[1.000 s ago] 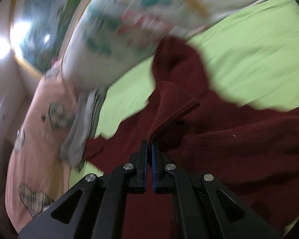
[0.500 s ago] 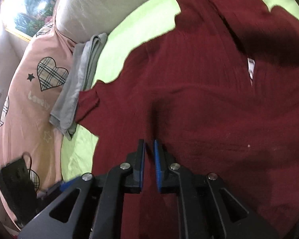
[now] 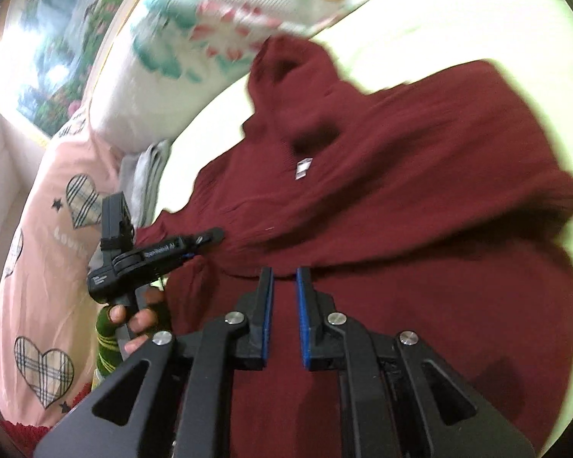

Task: Fold large clothes
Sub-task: 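Carry the sleeve across the sweater body toward the left gripper, then grasp the other sleeve cuff with the left gripper and fold it across the body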

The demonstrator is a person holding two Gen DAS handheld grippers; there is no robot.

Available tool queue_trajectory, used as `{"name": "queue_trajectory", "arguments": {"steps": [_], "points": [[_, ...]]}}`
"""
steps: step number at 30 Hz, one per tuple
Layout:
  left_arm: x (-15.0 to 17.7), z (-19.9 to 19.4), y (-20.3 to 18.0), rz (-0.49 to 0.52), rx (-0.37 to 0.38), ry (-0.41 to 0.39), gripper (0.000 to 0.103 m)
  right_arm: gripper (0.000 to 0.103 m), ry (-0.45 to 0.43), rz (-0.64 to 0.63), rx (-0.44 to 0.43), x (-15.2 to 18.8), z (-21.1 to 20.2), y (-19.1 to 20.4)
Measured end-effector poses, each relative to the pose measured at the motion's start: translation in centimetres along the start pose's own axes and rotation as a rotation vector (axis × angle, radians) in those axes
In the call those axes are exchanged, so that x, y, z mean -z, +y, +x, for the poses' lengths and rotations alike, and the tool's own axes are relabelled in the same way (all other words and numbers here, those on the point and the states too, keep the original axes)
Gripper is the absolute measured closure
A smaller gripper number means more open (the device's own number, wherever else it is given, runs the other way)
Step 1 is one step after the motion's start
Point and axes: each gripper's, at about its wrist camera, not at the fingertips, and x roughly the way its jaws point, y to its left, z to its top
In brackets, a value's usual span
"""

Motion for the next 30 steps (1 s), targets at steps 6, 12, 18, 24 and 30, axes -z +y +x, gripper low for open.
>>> {"name": "queue_trajectory", "arguments": {"steps": [6, 12, 18, 24, 30], "points": [[1.5, -5.2, -0.4, 0.075, -0.089, -0.159, 0.1, 0.085, -0.124, 0.059, 0.094, -1.6, -4.9, -3.5], [2.0, -7.9, 4.8, -0.03, -0.119, -0.175, 0.1, 0.059, -0.178, 0.077, 0.191, -4.5, -6.5, -6.6], [2.5, -7.2, 4.3, -0.025, -0.117, -0.159, 0.099, 0.056, -0.085, 0.084, 0.204, -7.7, -2.1, -8.5], [2.2, -6.7, 3.2, -0.016, -0.1, -0.151, 0.099, 0.065, -0.018, 0.025, 0.212, -9.3, 2.0, -8.3], [1.8, -6.4, 1.6, 0.013, -0.016, -0.149, 0.099, 0.098, -0.129, 0.034, 0.216, -10.9, -1.5, -9.8]]}}
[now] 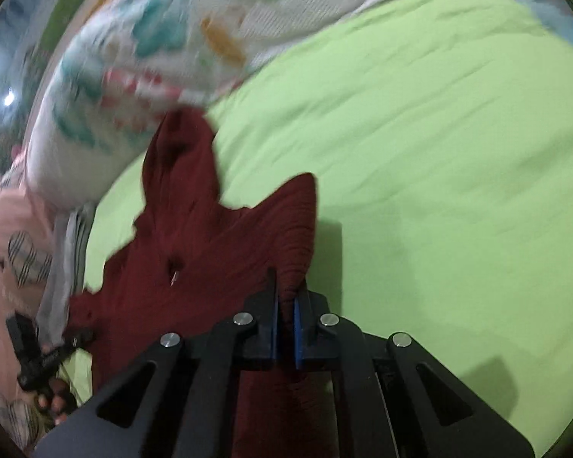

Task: Fold large clothes
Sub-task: 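Grasp the other sleeve cuff with the left gripper and fold it across the body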

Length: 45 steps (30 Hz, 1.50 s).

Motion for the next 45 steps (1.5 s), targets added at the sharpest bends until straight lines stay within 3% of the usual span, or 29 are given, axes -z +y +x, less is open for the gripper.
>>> {"name": "queue_trajectory", "arguments": {"steps": [2, 6, 9, 10, 12, 14, 17, 19, 22, 24, 26, 28, 32, 33, 38, 39, 41, 42, 45], "points": [[0.3, 1.0, -0.6, 0.022, -0.006, 0.005, 0.099, 0.098, 0.002, 0.046, -0.011, -0.5, -0.3, -1.8], [0.8, 2.6, -0.5, 0.028, -0.024, 0.038, 0.099, 0.094, 0.073, 0.053, 0.053, 0.0, 1.6, -2.6], [0.9, 2.6, -0.2, 0.025, -0.018, 0.037, 0.099, 0.088, -0.026, -0.008, 0.207, 0.7, -1.0, -0.5], [1.0, 2.6, -0.1, 0.023, -0.012, 0.037, 0.099, 0.088, -0.056, -0.03, 0.21, 1.0, -1.6, 0.4], [1.0, 2.8, 0.0, 0.021, -0.012, 0.043, 0.099, 0.086, -0.065, -0.108, 0.131, 2.1, -2.2, 2.9], [1.1, 2.7, 0.3, 0.021, -0.013, 0.046, 0.098, 0.085, 0.019, -0.186, 0.069, 3.8, -0.9, 4.8], [1.4, 1.8, 1.3, 0.016, -0.039, 0.043, 0.096, 0.085, 0.114, -0.151, 0.132, 5.5, 1.2, 3.6], [1.7, 0.4, 3.0, -0.006, -0.077, 0.032, 0.095, 0.085, 0.091, -0.07, 0.084, 5.6, 0.2, 2.4], [1.5, -2.5, 5.9, -0.041, -0.146, -0.018, 0.095, 0.082, 0.062, -0.054, 0.066, 5.8, -1.8, 3.0], [1.0, -4.2, 7.6, -0.061, -0.194, -0.058, 0.094, 0.073, 0.056, -0.061, 0.009, 6.5, -2.8, 4.1], [0.3, -5.1, 8.9, -0.071, -0.225, -0.077, 0.083, 0.066, 0.067, -0.074, -0.037, 7.4, -3.2, 5.4], [-0.7, -5.4, 9.7, -0.077, -0.246, -0.087, 0.057, 0.065, 0.092, -0.076, -0.08, 8.5, -2.9, 6.8], [-2.7, -3.9, 10.7, -0.019, -0.393, -0.096, 0.051, 0.064, 0.141, -0.057, -0.146, 9.9, -2.2, 8.8], [-3.3, -2.9, 11.0, 0.008, -0.448, -0.083, 0.051, 0.064, 0.15, -0.052, -0.157, 10.2, -2.1, 8.9], [-4.7, 1.2, 13.3, 0.034, -0.579, -0.002, 0.046, 0.064, 0.187, -0.041, -0.185, 11.1, -1.7, 10.2], [-4.9, 1.5, 13.7, 0.032, -0.569, -0.012, 0.047, 0.064, 0.193, -0.041, -0.19, 11.1, -1.5, 10.5], [-5.3, 1.2, 14.1, 0.03, -0.548, -0.05, 0.07, 0.064, 0.203, -0.048, -0.19, 11.3, -1.3, 11.0], [-5.6, 1.0, 14.4, 0.019, -0.545, -0.056, 0.099, 0.064, 0.205, -0.049, -0.19, 11.3, -1.3, 11.1], [-6.1, -0.5, 15.4, -0.064, -0.462, -0.094, 0.098, 0.064, 0.203, -0.049, -0.195, 11.4, -1.2, 11.3]]}}
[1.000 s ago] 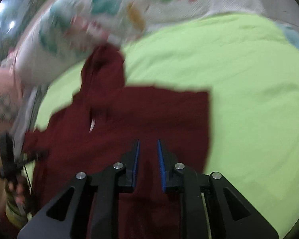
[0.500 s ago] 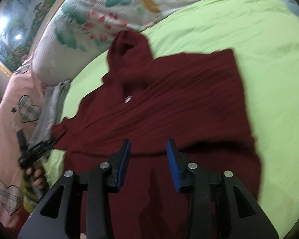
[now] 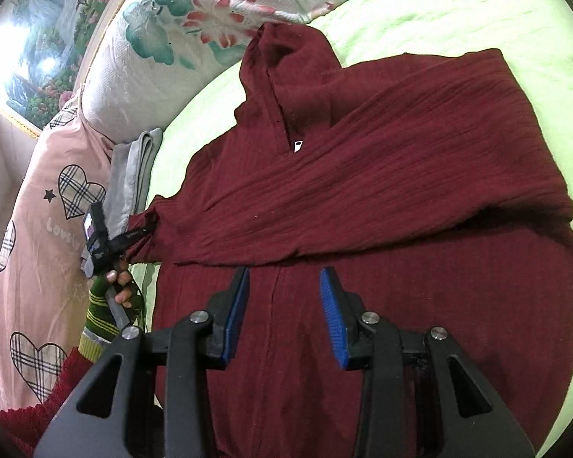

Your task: Fold large clothes

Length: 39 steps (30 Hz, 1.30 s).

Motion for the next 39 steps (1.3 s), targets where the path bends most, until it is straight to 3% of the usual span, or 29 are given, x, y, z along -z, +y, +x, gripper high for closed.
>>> {"name": "queue_trajectory", "arguments": {"steps": [4, 8, 12, 15, 20, 25, 29, 32, 34, 37, 39], "points": [[0.3, -3.5, 0.7, -0.095, 0.118, -0.056, 0.099, 0.064, -0.008, 0.004, -0.016, 0.1, -0.2, -0.1], [1.7, -8.3, -2.8, -0.097, 0.252, -0.118, 0.099, 0.064, -0.026, 0.002, -0.035, 0.2, -0.8, 0.1], [3.4, -12.5, -9.7, -0.031, 0.416, -0.158, 0.099, 0.064, -0.054, 0.01, -0.037, 0.1, -1.9, -0.4], [4.8, -14.2, -16.4, 0.051, 0.537, -0.139, 0.099, 0.064, -0.085, 0.032, -0.03, 0.0, -3.1, -1.2], [7.6, -13.1, -25.4, 0.164, 0.613, -0.088, 0.099, 0.064, -0.146, 0.077, -0.012, -0.2, -5.5, -3.0], [11.5, -9.4, -31.4, 0.237, 0.622, 0.021, 0.098, 0.064, -0.175, 0.11, 0.009, -0.4, -6.5, -4.3], [13.3, -6.5, -33.5, 0.286, 0.594, 0.097, 0.096, 0.064, -0.173, 0.123, 0.011, -0.8, -6.1, -4.6], [14.4, -6.7, -31.8, 0.27, 0.613, 0.134, 0.085, 0.064, -0.16, 0.109, 0.008, -1.4, -5.2, -4.2], [14.5, -7.6, -29.8, 0.258, 0.599, 0.115, 0.062, 0.064, -0.144, 0.092, -0.001, -2.1, -4.0, -3.6], [15.2, -9.3, -25.6, 0.239, 0.526, 0.048, 0.059, 0.064, -0.118, 0.074, -0.004, -3.0, -2.3, -3.1], [15.2, -9.7, -22.1, 0.184, 0.424, 0.008, 0.059, 0.064, -0.097, 0.067, -0.002, -3.7, -0.7, -2.9]]}}
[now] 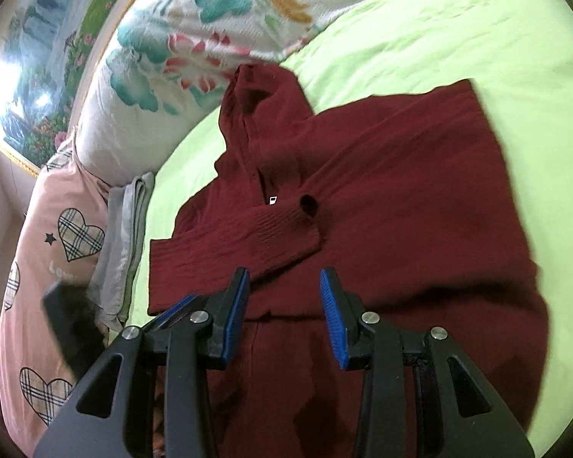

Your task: Fold large clothes

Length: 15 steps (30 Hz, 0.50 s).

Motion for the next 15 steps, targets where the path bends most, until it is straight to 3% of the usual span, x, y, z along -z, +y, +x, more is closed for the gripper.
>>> {"name": "queue_trajectory", "arguments": {"steps": [3, 6, 10, 11, 13, 15], "points": [[1.0, -2.6, 6.5, -0.148, -0.2, -0.051, 0.059, 0.064, 0.019, -0.018, 0.038, -1.1, 2.5, 0.4], [1.7, -3.3, 11.1, -0.257, -0.303, -0.064, 0.059, 0.064, 0.037, -0.057, 0.133, -2.2, 5.4, 1.0], [2.4, -2.0, 14.5, -0.351, -0.305, -0.013, 0.061, 0.068, 0.051, -0.091, 0.178, -3.1, 8.9, 1.3], [2.3, -2.0, 14.7, -0.351, -0.303, -0.024, 0.061, 0.093, 0.05, -0.097, 0.184, -3.3, 9.2, 1.5], [1.9, -1.4, 14.5, -0.337, -0.318, -0.027, 0.061, 0.097, 0.053, -0.078, 0.147, -3.7, 9.2, 1.7], [1.3, -0.9, 14.4, -0.328, -0.328, -0.025, 0.061, 0.097, 0.001, -0.082, 0.108, -4.1, 7.2, 2.4]]}}
